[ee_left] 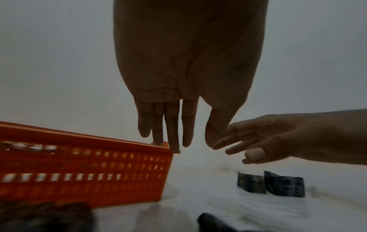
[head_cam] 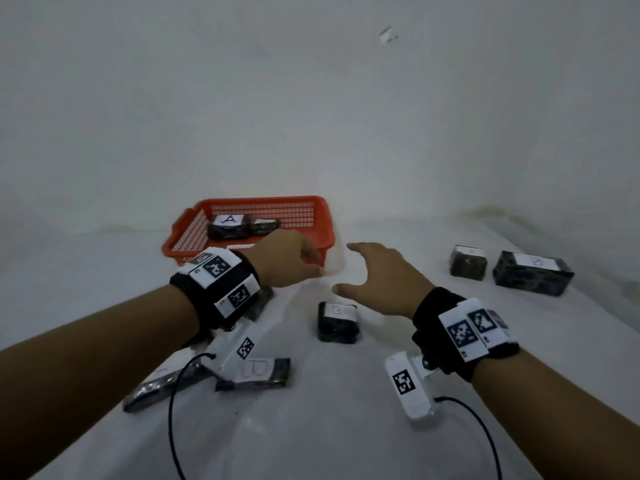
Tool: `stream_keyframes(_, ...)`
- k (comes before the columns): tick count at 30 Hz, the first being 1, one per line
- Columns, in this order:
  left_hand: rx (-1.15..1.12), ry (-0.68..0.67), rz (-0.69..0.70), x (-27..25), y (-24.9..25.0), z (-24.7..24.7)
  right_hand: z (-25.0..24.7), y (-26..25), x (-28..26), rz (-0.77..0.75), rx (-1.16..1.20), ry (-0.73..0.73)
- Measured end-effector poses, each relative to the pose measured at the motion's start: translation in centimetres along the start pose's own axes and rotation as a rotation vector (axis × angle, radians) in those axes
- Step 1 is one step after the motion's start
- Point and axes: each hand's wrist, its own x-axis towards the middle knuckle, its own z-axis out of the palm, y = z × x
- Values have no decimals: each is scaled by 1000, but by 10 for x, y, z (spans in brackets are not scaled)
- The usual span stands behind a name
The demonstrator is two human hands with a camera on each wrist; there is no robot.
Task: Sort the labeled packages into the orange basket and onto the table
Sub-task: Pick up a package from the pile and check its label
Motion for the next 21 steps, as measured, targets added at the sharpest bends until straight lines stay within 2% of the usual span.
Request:
stream_keyframes(6, 132, -58, -95, -37, -67, -16, 46, -56, 22, -125, -33, -80)
stream_keyframes(11, 212, -115, -147, -43, -116, -9, 75, -85, 38, -184, -46, -162)
stream_keyframes(15, 207, -166, -173, -39, -134, 2, 92, -98, 57, -152, -104, -238)
stream_keyframes(21, 212, -166, -178, -24, -145, 17, 112, -111, 79, -104, -147, -313)
